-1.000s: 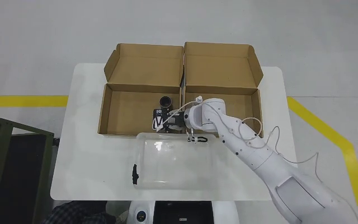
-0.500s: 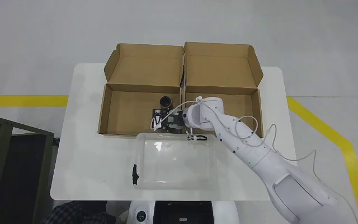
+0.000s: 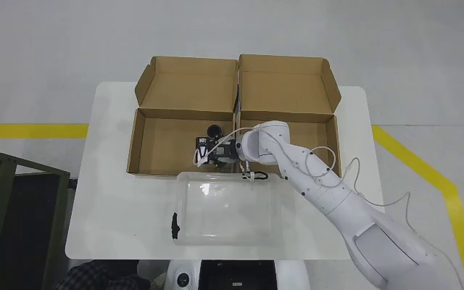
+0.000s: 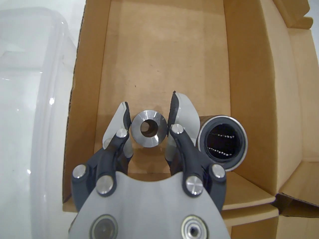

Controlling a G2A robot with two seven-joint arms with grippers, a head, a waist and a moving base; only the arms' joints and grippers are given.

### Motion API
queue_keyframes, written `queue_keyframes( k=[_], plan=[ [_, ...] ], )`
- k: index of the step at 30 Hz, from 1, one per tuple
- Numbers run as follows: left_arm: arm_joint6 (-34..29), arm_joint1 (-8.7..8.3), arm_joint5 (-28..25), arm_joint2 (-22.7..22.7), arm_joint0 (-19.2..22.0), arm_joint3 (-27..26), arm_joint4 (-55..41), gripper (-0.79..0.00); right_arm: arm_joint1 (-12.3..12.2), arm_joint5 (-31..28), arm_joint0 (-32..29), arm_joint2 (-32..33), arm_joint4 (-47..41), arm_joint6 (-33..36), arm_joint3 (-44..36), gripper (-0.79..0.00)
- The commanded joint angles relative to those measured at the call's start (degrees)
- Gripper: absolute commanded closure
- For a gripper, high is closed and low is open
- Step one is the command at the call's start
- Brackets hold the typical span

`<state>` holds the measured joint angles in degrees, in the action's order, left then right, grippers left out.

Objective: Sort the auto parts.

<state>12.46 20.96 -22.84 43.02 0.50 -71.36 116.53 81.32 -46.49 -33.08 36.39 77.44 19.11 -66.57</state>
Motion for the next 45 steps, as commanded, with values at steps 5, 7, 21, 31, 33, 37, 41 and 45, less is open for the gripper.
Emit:
queue_keyframes(
  k=[5, 7, 21, 31, 33, 37, 41, 45],
  plan=[
    [0.0, 0.00, 0.0, 0.0, 0.0, 0.0, 0.0, -0.785, -0.7, -0.3, -1.3, 2.5, -1.0, -0.3, -4.0, -0.342],
    [0.0, 0.00, 0.0, 0.0, 0.0, 0.0, 0.0, -0.785, -1.1, -0.3, -2.0, 3.8, -1.7, -0.3, -5.6, -0.348],
    [0.0, 0.00, 0.0, 0.0, 0.0, 0.0, 0.0, -0.785, -5.0, 1.7, -12.4, 15.7, -4.6, 2.5, -22.3, -0.363],
    [0.0, 0.00, 0.0, 0.0, 0.0, 0.0, 0.0, -0.785, -8.2, 3.1, -26.3, 25.5, -3.5, 4.6, -36.5, -0.440],
    [0.0, 0.00, 0.0, 0.0, 0.0, 0.0, 0.0, -0.785, -8.9, 2.5, -29.5, 27.6, -2.5, 4.7, -38.8, -0.496],
    [0.0, 0.00, 0.0, 0.0, 0.0, 0.0, 0.0, -0.785, -10.3, 2.3, -36.0, 33.1, -1.4, 4.4, -42.6, -0.585],
    [0.0, 0.00, 0.0, 0.0, 0.0, 0.0, 0.0, -0.785, -11.5, 2.7, -42.5, 39.8, 0.1, 2.1, -46.0, -0.625],
    [0.0, 0.00, 0.0, 0.0, 0.0, 0.0, 0.0, -0.785, -12.4, 3.8, -48.9, 46.3, 1.5, -1.0, -49.0, -0.785]
  ],
)
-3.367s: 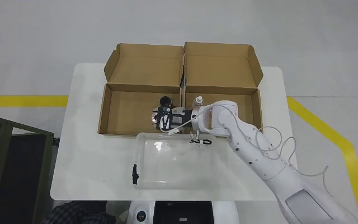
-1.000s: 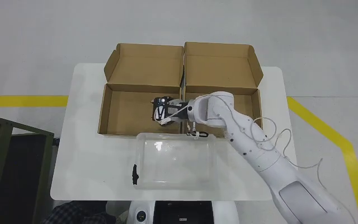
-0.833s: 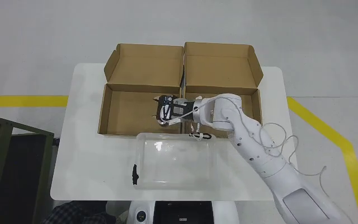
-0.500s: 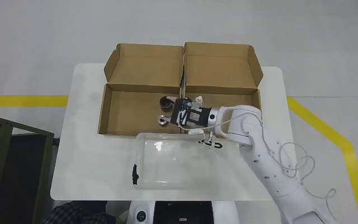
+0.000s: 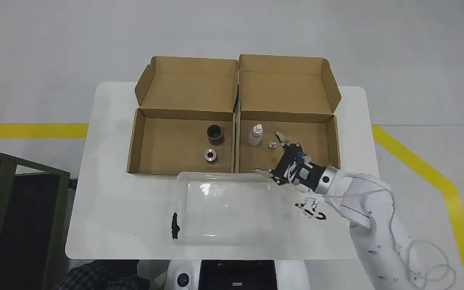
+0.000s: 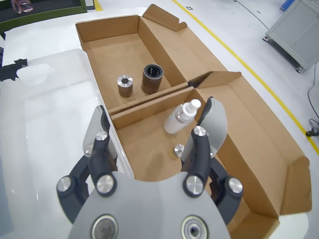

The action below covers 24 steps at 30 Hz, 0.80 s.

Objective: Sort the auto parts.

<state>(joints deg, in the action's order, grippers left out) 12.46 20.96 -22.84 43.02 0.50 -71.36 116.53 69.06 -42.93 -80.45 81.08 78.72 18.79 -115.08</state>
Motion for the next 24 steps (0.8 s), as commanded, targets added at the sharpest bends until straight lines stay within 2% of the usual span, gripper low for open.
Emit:
queue_keyframes(
  k=[1, 6, 15, 19, 24],
  plan=[
    [0.0, 0.00, 0.0, 0.0, 0.0, 0.0, 0.0, -0.785, -0.4, 0.3, -3.0, 3.1, 0.4, -1.4, -1.0, -0.785],
    [0.0, 0.00, 0.0, 0.0, 0.0, 0.0, 0.0, -0.785, -1.2, 0.3, -9.0, 10.1, 0.1, -3.9, -3.1, -0.785],
    [0.0, 0.00, 0.0, 0.0, 0.0, 0.0, 0.0, -0.785, -2.1, 0.6, -15.7, 19.6, -1.0, -6.5, -5.4, -0.785],
    [0.0, 0.00, 0.0, 0.0, 0.0, 0.0, 0.0, -0.785, -2.3, 0.5, -17.8, 22.1, -1.5, -7.3, -6.3, -0.785],
    [0.0, 0.00, 0.0, 0.0, 0.0, 0.0, 0.0, -0.785, -2.4, 0.5, -17.8, 22.1, -1.6, -7.3, -6.3, -0.785]
  ],
)
